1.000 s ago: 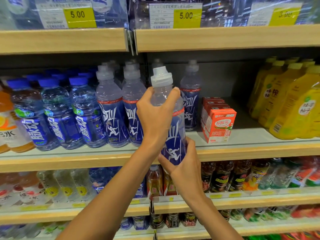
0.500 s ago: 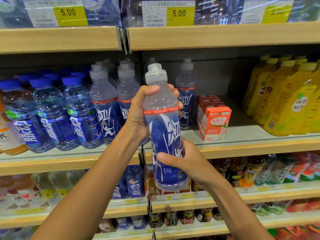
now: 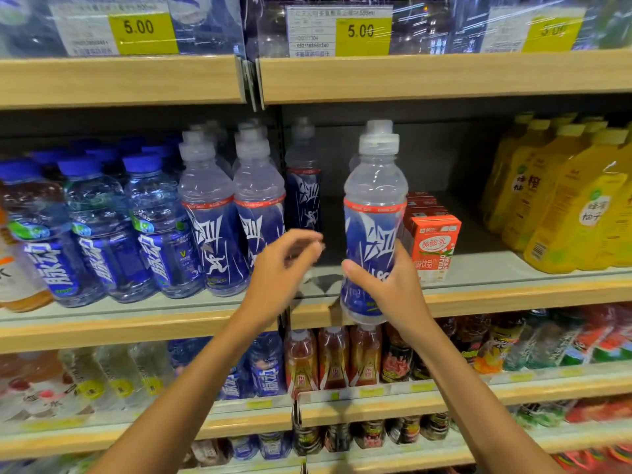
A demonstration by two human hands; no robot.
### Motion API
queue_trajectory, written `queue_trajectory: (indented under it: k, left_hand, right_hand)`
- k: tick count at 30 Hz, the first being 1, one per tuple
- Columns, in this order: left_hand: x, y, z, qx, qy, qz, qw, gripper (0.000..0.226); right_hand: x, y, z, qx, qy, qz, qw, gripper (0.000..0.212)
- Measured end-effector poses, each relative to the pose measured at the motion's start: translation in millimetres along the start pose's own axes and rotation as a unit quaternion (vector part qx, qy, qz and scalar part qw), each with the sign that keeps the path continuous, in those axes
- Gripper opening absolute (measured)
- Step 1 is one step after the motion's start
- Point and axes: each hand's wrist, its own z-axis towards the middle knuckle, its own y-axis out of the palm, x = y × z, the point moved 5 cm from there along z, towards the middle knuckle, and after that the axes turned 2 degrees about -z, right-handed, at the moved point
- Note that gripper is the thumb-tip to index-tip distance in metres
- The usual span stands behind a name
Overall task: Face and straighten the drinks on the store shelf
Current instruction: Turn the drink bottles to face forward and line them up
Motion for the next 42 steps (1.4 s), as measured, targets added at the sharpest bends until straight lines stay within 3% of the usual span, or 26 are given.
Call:
queue_trajectory:
  k: [2,5,9,11,16,20,29,36,42]
  left_hand:
    - [-16,2,-15,-0.023,0.078,0.179,0.98,0.021]
    - [-32,8,-28,-0.088,0.177,0.367,0.909,0.034]
    - [-43,21,-32,-0.155,0.3,0.484,0.808,0.047]
    - [-49,24,-32,-0.163,0.324,0.51,0.78,0.047]
    - [-58,25,-33,-0.157,0.343,0.513,0.771,0.046]
    - [-57,25,-34,-0.152,0.344,0.513,0.771,0.047]
    - [-55,24,-35,-0.148,0.346,0.508,0.775,0.049]
    - [-55,23,-37,-0.139,0.356,0.506,0.773,0.049]
    - [-56,23,-37,-0.137,0.356,0.509,0.771,0.049]
  right_hand:
    - [12,-5,11,0.032,0.005,-0.021,0.999,0.058]
    - [26,-9,23,0.069,0.013,-0.041,0.997,0.061]
    - [34,-8,33,0.093,0.013,-0.082,0.992,0.059]
    - [36,-7,36,0.093,0.019,-0.104,0.99,0.061]
    - [34,-10,14,0.128,-0.006,-0.184,0.975,0.076]
    - [27,-9,-14,0.22,-0.08,-0.281,0.931,0.062]
    - [34,1,20,0.214,-0.021,-0.343,0.914,0.053]
    - [38,5,43,0.234,0.0,-0.377,0.896,0.031]
    - [46,4,61,0.207,0.044,-0.389,0.897,0.029]
